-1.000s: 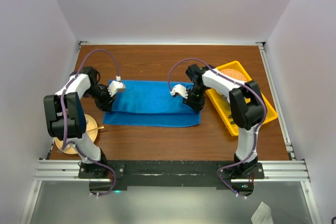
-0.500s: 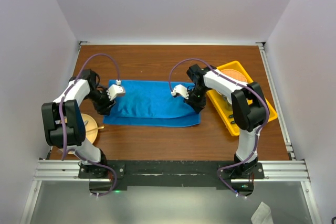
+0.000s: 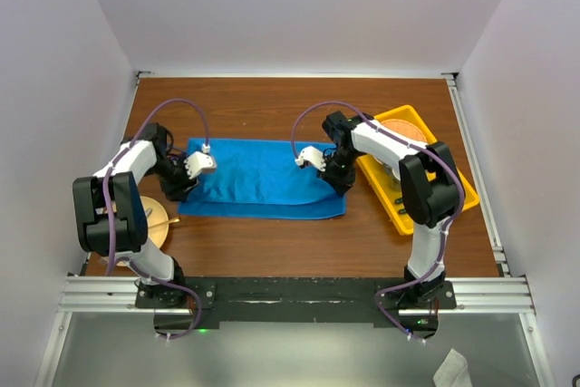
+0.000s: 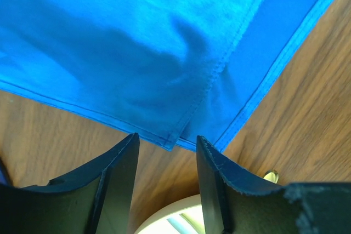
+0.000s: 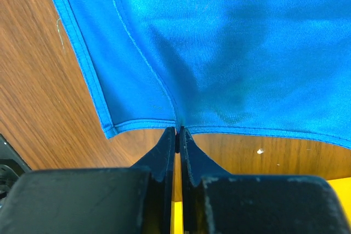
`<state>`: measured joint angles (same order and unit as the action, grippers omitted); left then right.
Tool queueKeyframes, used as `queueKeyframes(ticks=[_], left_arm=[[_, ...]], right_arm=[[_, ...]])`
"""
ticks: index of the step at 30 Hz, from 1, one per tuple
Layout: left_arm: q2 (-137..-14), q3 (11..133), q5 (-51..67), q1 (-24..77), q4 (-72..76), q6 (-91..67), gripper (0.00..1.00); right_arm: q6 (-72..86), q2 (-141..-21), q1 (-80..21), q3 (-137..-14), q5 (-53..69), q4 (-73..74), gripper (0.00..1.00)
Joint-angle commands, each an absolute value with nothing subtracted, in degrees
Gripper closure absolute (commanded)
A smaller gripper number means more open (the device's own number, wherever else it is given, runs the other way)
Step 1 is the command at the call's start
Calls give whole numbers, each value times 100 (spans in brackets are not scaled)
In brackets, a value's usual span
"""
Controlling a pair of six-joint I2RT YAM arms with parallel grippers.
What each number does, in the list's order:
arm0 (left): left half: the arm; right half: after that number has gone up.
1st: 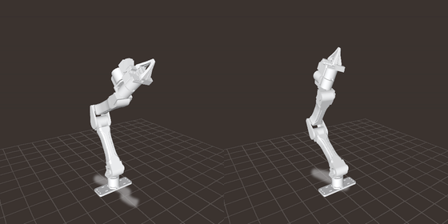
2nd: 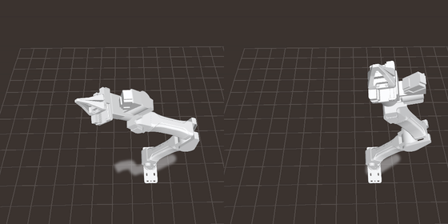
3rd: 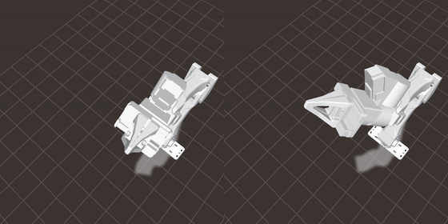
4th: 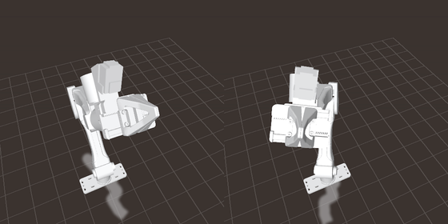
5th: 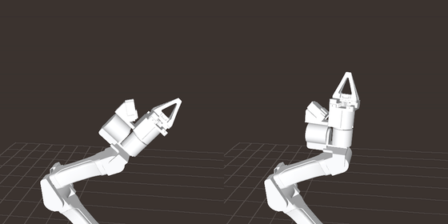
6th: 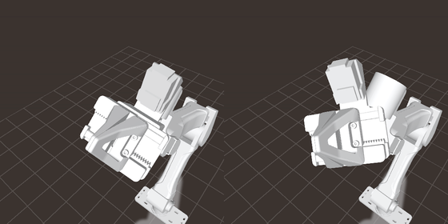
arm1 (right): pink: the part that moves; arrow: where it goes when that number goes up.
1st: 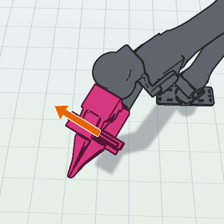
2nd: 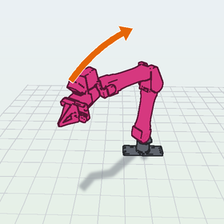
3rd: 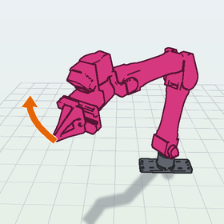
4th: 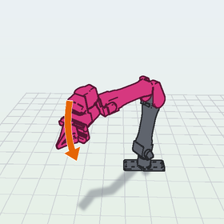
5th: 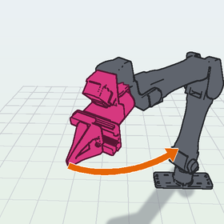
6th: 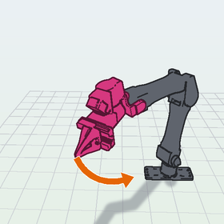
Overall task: Fold the napkin into a case and place the utensils inside
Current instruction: Fold and flatten the napkin at the center of the board.
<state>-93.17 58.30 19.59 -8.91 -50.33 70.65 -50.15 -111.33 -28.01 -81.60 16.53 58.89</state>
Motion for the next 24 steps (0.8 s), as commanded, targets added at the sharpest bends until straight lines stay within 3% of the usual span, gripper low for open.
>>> queueKeyframes(ticks=[1, 17, 20, 24], left_arm=[[-9158, 5748, 1846, -870, -4948, 7462, 51], [-9193, 5581, 1776, -756, -4913, 7840, 53], [-9211, 5528, 1688, -747, -4834, 7884, 58], [-9193, 5511, 1626, -747, -4764, 7884, 73]], right_arm=[[-4983, -10872, -2813, -8183, 1863, 5950, 100], [-4931, -10872, -2804, -8244, 1881, 6029, 100], [-4913, -10881, -2804, -8244, 1881, 6029, 100], [-4922, -10872, -2804, -8253, 1890, 6047, 100]])
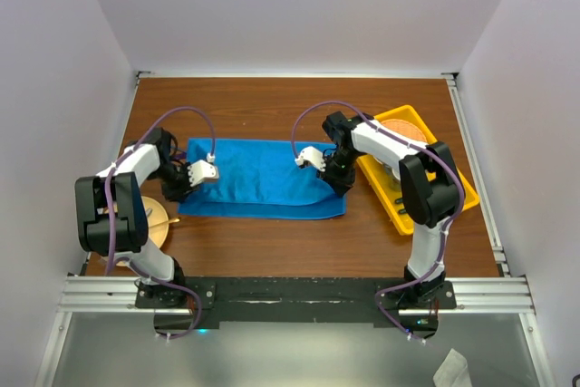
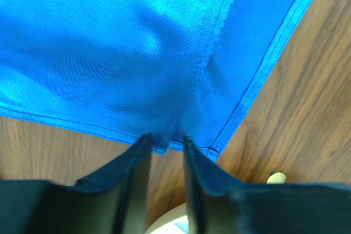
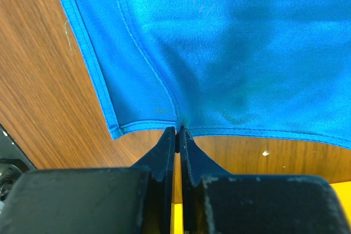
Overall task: Fold the napkin into a case and place the utensils inside
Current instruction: Fold and flatten the napkin at the center of the board.
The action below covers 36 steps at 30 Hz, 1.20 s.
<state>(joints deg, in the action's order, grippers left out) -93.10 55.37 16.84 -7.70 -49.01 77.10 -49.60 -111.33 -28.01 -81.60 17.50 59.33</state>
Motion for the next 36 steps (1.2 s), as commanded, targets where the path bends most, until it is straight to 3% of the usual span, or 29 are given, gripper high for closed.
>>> queueKeyframes(ticks=[1, 10, 16, 17, 18, 20, 23, 36], left_arm=[[-9193, 5511, 1617, -747, -4764, 7910, 76], [-9123, 5616, 1705, -738, -4878, 7849, 100], [-8965, 5572, 1697, -747, -4904, 7945, 100], [-8965, 5572, 1679, -738, -4896, 7954, 86], [-8965, 5564, 1661, -747, -4904, 7963, 79], [-8939, 5520, 1608, -738, -4887, 8059, 67], [-8921, 5485, 1600, -738, -4904, 8200, 60], [-9202, 5379, 1433, -650, -4799, 8420, 58]], right_arm=[[-4922, -10872, -2804, -8253, 1890, 6056, 100], [-4913, -10855, -2804, -8332, 1890, 6152, 100], [-4904, -10863, -2804, -8350, 1898, 6170, 100], [-4896, -10872, -2812, -8358, 1907, 6179, 100], [-4887, -10907, -2804, -8385, 1907, 6179, 100], [-4887, -10916, -2804, -8402, 1907, 6187, 100], [-4887, -10960, -2804, -8455, 1907, 6214, 100], [-4878, -11030, -2812, -8517, 1881, 6240, 100]])
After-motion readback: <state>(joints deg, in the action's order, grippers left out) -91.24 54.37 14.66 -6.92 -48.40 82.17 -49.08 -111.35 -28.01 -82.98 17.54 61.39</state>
